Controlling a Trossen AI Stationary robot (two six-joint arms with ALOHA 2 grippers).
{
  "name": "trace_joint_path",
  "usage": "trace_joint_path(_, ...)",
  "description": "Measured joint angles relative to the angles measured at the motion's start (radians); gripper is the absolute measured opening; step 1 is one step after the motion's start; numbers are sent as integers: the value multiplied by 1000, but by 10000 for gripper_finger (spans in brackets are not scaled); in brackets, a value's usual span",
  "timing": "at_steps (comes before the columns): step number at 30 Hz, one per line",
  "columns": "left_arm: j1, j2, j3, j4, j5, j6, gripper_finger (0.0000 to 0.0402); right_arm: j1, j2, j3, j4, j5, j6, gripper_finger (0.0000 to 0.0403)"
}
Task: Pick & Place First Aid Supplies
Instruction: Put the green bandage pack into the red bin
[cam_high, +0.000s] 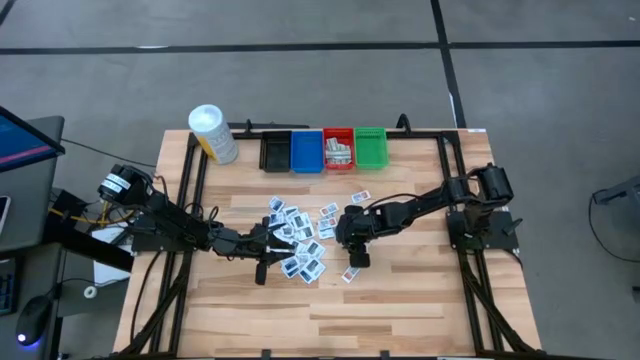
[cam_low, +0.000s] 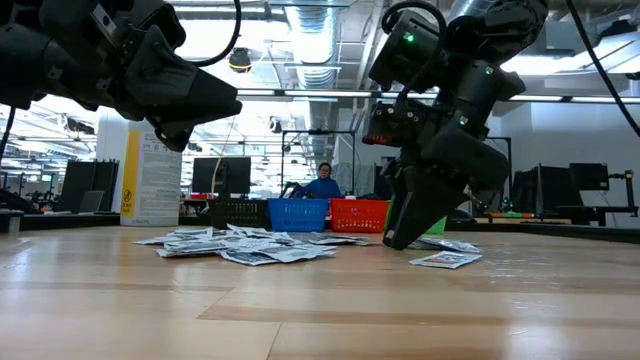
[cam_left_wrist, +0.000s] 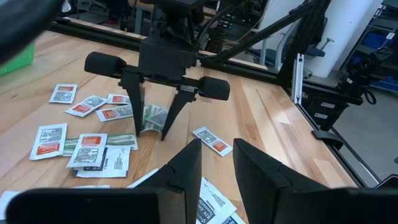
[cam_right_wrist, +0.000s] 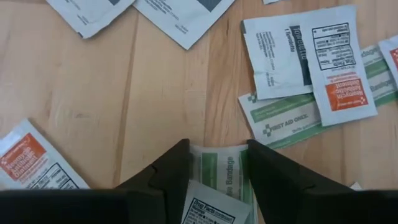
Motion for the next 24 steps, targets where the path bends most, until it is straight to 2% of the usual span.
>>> trace_joint_path(10,0,0,0,0,0,0,93,6,-42,-4,-7,2,-17,102)
trace_joint_path(16,0,0,0,0,0,0,93,6,-43,-2,-6,2,-61,95)
trace_joint_path(24,0,0,0,0,0,0,93,6,-46,68,-34,2,-61,92)
